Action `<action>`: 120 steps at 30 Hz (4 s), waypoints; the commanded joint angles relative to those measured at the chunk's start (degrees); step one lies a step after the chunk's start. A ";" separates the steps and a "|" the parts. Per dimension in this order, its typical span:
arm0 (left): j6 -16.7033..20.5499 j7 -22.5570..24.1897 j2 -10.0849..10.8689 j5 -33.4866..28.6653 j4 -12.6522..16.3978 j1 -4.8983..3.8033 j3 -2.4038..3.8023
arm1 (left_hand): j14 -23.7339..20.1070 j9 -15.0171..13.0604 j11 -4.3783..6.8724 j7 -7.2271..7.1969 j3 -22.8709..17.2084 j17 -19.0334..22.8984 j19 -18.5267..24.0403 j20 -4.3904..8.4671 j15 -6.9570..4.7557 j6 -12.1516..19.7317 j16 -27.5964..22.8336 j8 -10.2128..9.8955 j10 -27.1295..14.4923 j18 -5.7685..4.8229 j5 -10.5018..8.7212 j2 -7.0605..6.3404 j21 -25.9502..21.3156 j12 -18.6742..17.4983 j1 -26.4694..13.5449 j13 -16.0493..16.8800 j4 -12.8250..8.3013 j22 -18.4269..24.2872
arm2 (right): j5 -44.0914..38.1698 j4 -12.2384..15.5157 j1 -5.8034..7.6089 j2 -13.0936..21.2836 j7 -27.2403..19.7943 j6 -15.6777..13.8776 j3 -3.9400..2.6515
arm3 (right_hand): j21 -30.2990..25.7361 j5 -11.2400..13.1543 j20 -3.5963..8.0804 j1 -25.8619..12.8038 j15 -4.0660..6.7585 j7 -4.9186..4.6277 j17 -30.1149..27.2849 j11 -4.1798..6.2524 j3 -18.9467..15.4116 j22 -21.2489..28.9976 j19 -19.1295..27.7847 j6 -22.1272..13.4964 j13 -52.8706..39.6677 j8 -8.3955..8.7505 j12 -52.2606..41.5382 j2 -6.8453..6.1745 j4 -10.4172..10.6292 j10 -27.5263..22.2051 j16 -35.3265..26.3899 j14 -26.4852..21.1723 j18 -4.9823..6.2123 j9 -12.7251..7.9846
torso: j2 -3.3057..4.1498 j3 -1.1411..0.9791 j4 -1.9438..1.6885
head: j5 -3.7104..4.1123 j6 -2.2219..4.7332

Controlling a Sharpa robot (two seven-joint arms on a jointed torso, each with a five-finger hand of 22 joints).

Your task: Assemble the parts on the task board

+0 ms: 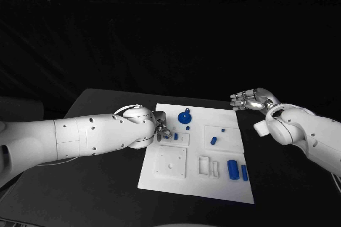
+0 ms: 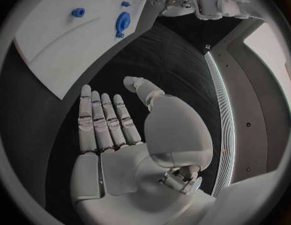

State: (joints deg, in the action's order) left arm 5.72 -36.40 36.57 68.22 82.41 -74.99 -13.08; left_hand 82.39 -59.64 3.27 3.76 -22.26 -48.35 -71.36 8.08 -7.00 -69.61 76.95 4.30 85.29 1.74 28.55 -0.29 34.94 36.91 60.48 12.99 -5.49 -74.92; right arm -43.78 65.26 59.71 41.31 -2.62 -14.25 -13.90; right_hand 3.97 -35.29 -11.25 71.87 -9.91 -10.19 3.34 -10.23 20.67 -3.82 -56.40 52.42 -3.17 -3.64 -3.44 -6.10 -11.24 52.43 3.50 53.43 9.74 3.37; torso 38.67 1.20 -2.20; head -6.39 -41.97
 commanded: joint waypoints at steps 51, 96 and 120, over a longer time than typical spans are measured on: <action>-6.40 -2.71 0.35 -1.43 -0.79 1.22 -0.71 | 0.05 11.23 1.68 -6.68 -1.98 -0.93 -0.44 -0.07 -0.67 -11.70 0.20 -0.22 1.57 0.41 0.52 1.83 0.18 0.31 0.54 -0.04 -1.73 -1.11 | -0.52 -0.28 -0.09 -0.14 -0.61 1.35 -0.02 | 0.13 -0.94 0.07 -0.26 -0.06 -0.02 -0.07 -0.06 0.41 0.08 0.50 -0.49 0.08 0.34 0.34 -0.37 0.11 -0.66 -0.23 -0.44 0.31 -0.07 | -0.02 -0.01 -0.05 | -0.04 -0.35; -7.93 -1.69 -0.90 -1.08 -1.63 1.22 -0.71 | 0.08 11.81 1.76 -7.18 5.96 -1.22 -0.67 -0.10 -0.67 -12.44 0.27 -0.29 1.56 0.03 -10.92 -1.62 -0.42 0.73 1.46 0.17 6.03 -1.04 | -0.53 -0.25 -0.09 -0.16 -0.57 1.25 -0.02 | 0.12 -0.97 0.07 -0.23 -0.11 -0.05 -0.08 -0.09 0.38 0.08 0.54 -0.70 0.09 0.35 0.36 -0.42 0.19 -0.94 -0.24 -0.54 0.30 -0.08 | -0.01 0.01 -0.05 | 0.03 -0.50; -7.44 -1.54 -0.86 -0.29 -2.17 1.22 -0.71 | 0.06 12.11 1.76 -7.26 6.54 -0.99 -0.85 -0.06 -0.73 -13.59 0.10 -0.25 1.52 -0.02 -23.59 -7.12 -0.81 0.74 3.07 0.00 16.62 -1.05 | -0.53 -0.27 -0.09 -0.10 -0.53 1.14 -0.02 | 0.12 -1.00 0.07 -0.18 -0.15 -0.07 -0.08 -0.13 0.09 0.08 0.60 -0.82 0.10 0.35 0.36 -0.44 0.32 -1.07 -0.24 -0.63 0.27 -0.08 | -0.01 0.02 -0.04 | 0.22 -0.49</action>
State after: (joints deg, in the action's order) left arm 1.85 -36.91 36.00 68.14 80.10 -74.85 -13.04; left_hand 82.50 -47.61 4.86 -3.69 -15.64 -49.33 -71.79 8.09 -7.58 -83.21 77.40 3.99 83.67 1.74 5.15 -6.88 34.49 37.65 63.26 13.04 10.72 -74.94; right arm -43.85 64.95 59.64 41.22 -2.60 -13.68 -13.90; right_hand 3.97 -36.17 -11.05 71.87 -10.11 -10.14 3.34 -10.44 20.81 -3.81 -56.19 52.07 -3.12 -3.64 -3.44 -6.11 -11.06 51.81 3.50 53.22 9.74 3.37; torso 38.67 1.21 -2.21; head -6.21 -42.46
